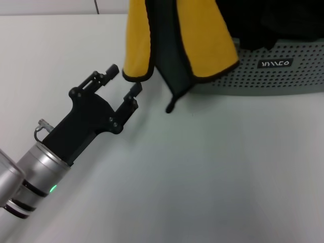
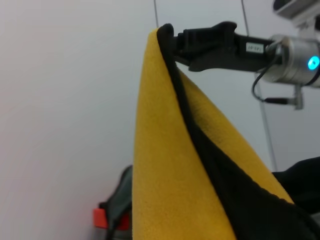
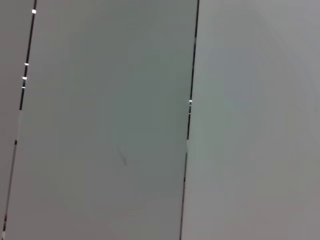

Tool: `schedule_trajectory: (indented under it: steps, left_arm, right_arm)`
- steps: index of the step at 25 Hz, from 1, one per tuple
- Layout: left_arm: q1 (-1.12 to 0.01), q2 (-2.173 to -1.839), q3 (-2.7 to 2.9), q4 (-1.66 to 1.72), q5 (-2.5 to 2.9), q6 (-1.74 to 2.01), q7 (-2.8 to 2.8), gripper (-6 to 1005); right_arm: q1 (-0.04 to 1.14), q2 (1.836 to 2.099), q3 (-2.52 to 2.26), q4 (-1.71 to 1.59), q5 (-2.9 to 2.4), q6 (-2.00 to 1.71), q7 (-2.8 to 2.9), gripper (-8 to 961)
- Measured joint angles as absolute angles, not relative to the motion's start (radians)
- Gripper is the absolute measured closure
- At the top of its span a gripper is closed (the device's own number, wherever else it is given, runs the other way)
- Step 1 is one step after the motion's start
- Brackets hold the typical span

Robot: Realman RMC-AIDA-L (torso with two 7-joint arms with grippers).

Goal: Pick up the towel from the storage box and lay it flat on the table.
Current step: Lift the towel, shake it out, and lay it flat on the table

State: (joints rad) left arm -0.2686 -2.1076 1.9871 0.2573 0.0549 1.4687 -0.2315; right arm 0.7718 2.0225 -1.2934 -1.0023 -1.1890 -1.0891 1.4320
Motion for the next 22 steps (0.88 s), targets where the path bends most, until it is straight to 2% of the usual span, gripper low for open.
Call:
schedule_trajectory:
  steps: [9,22]
  left_arm:
    - [-0.238,-2.108,2.341,0.366,-0.373,1.366,0.162,451]
    - [-0.236,-2.108,2.551,0.461,-0.729,1.360,0.587,425]
  right_arm:
    - [0.798,2.023,-1.350,-1.033,-1.188,-1.011,1.463,937]
    - [0.810,2.025,-1.380,-1.046,-1.180,-1.008,1.497,936]
